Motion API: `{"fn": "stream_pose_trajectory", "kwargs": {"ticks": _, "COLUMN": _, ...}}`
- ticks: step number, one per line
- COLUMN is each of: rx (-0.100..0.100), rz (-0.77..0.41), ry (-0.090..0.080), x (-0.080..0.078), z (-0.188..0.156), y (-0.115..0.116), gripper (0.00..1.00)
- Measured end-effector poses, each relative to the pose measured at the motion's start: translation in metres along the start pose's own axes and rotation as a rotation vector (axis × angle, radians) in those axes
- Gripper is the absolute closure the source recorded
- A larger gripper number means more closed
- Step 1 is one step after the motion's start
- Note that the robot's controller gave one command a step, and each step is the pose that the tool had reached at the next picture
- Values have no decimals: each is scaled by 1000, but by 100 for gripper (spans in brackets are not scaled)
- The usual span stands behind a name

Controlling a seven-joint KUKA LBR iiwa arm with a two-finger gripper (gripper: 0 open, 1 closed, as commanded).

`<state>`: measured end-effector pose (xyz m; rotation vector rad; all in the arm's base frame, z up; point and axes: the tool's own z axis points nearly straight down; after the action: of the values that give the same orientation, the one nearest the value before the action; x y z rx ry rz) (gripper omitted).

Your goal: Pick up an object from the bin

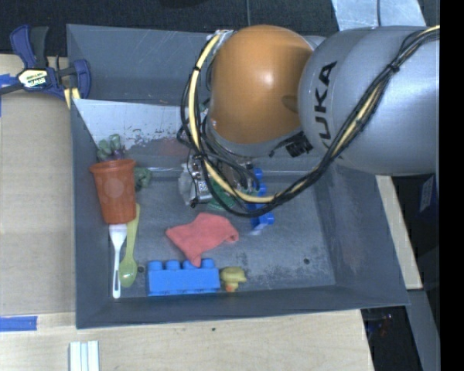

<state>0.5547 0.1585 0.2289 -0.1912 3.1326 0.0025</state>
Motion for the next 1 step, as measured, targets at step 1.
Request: {"fn": "stream_pose_trajectory", "kwargs": {"ticks": 1, "rx": 0, "rz": 0, "ry": 0, "x": 0, "z": 0, "y": 0, "gripper": 100}}
